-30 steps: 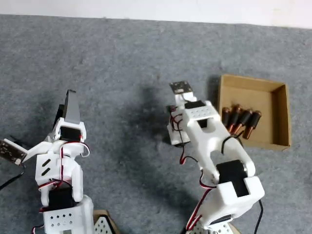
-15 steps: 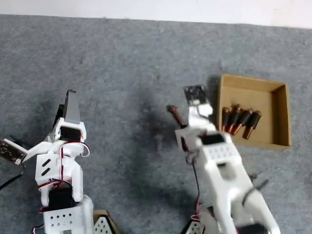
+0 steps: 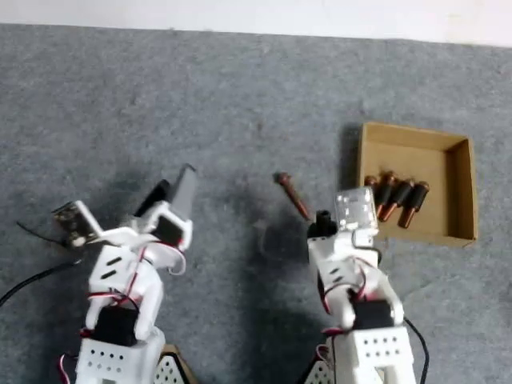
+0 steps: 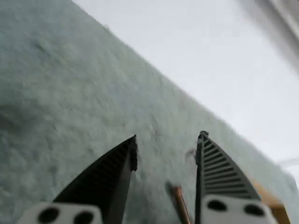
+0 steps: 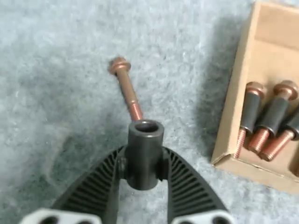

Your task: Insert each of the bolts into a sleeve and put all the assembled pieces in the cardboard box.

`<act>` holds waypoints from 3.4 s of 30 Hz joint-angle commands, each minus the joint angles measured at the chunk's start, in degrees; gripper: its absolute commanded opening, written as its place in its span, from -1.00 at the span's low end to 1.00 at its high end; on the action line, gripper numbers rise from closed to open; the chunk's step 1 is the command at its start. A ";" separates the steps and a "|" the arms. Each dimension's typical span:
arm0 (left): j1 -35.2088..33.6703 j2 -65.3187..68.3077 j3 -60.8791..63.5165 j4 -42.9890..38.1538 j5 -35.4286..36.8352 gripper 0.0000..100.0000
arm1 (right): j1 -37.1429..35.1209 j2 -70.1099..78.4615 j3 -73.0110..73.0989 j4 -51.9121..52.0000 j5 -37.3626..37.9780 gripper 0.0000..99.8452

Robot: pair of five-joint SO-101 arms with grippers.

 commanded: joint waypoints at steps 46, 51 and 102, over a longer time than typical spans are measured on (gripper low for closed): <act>26.24 117.85 -69.85 -10.73 9.58 -0.60 | 8.57 -17.89 2.15 14.37 0.18 -0.99; 26.24 120.92 -74.42 -5.19 9.49 -0.60 | 8.57 -17.89 2.24 14.20 0.18 -0.99; 21.41 84.70 -48.40 -8.88 -4.66 -0.99 | -4.70 -17.89 9.19 -2.15 0.79 -0.99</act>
